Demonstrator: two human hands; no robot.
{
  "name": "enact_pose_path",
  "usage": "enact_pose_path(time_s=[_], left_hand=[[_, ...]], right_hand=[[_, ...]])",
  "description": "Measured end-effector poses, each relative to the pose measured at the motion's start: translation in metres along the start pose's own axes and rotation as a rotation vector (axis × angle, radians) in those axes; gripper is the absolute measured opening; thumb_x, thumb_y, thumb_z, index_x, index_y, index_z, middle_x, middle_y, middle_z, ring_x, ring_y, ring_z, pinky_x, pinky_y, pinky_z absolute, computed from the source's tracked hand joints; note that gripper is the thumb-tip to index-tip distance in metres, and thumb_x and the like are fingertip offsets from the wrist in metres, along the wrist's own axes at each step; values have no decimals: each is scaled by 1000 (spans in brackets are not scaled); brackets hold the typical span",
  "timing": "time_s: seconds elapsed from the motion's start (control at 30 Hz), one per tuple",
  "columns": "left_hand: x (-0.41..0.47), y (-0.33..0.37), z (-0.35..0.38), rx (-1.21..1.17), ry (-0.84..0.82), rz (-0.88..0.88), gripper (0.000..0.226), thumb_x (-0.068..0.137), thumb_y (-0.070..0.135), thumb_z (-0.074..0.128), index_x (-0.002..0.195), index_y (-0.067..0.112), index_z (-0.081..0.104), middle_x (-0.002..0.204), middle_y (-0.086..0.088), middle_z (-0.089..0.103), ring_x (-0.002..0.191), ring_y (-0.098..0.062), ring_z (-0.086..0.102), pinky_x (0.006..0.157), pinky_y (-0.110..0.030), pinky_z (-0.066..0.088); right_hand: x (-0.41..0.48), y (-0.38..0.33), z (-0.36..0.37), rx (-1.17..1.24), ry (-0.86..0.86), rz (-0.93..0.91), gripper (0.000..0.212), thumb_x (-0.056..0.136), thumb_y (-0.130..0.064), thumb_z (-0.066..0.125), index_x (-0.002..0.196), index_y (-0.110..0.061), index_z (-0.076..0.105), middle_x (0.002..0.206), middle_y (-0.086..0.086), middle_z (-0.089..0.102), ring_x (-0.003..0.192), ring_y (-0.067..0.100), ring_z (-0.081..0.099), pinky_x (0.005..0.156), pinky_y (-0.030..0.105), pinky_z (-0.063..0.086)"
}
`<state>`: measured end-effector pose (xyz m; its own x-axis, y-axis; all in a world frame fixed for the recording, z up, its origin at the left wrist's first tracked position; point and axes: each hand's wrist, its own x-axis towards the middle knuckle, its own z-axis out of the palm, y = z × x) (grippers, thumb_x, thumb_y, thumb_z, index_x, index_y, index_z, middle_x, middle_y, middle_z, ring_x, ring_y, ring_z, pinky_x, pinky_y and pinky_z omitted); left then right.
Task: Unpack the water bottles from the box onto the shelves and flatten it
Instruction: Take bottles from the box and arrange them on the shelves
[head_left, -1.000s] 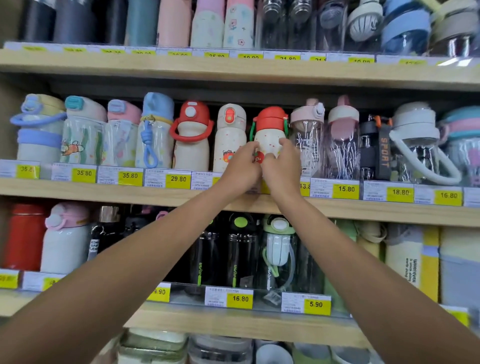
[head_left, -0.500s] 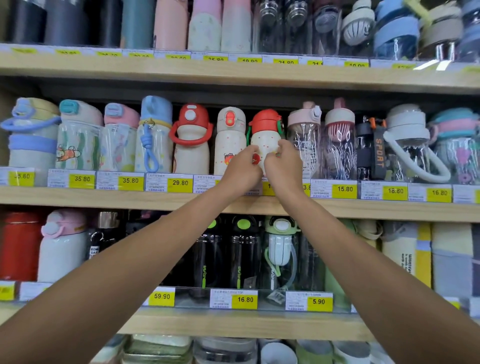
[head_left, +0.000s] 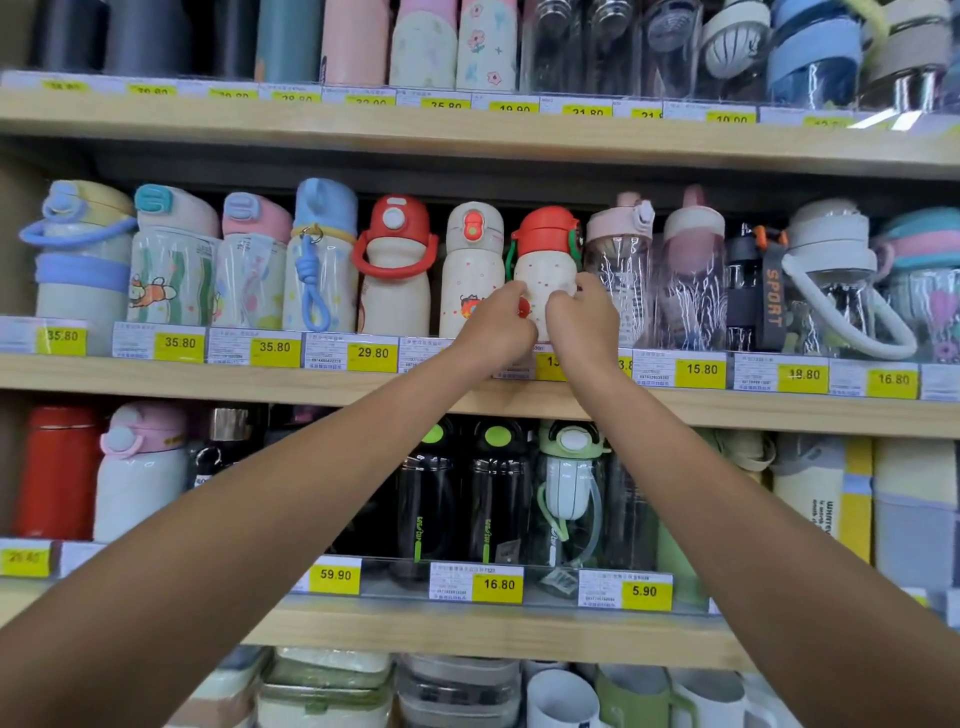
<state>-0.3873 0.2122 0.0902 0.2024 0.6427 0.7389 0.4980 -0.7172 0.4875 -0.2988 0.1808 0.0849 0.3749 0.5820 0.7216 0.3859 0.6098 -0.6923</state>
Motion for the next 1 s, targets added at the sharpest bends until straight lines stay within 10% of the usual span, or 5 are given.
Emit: enact_pose_path(time_s=[0.2, 0.3, 0.53, 0.73, 1.0], left_hand=[[1, 0, -1, -3, -1, -29, 12, 78, -3, 43, 76, 9, 43, 67, -5, 43, 70, -29, 39, 55, -29, 26], [2, -1, -1, -6, -6, -43, 26, 79, -4, 42, 103, -7, 51, 75, -16, 50, 90, -48, 49, 57, -30, 29], [0, 4, -2, -7, -10, -50, 50, 80, -2, 45, 130, 5, 47, 109, -16, 60, 97, -28, 56, 77, -31, 42], [0, 5, 3, 17, 52, -47, 36, 79, -2, 48, 114, 0, 52, 110, -18, 61, 102, -32, 57, 87, -41, 45], [-2, 16, 5, 247, 83, 19, 14, 85, 4, 47, 96, -2, 53, 104, -23, 60, 97, -37, 56, 72, -37, 41]], right_hand=[[-4, -2, 0, -17, -4, -28, 32, 82, -6, 44, 112, -3, 53, 111, 14, 56, 97, 28, 52, 77, 33, 39], [-3, -2, -1, -72, -9, -24, 38, 86, -8, 43, 123, -6, 50, 123, 13, 51, 104, 26, 49, 80, 29, 36], [-4, -4, -4, -66, -37, -17, 38, 86, -7, 44, 122, -5, 51, 120, 12, 55, 109, 27, 51, 82, 30, 40], [-1, 1, -4, -21, -42, -57, 17, 80, -4, 50, 96, -10, 51, 94, 5, 49, 81, 21, 42, 51, 13, 31], [-1, 3, -6, -33, -59, -70, 39, 88, -11, 49, 127, -4, 51, 126, 14, 50, 103, 20, 46, 75, 21, 31]])
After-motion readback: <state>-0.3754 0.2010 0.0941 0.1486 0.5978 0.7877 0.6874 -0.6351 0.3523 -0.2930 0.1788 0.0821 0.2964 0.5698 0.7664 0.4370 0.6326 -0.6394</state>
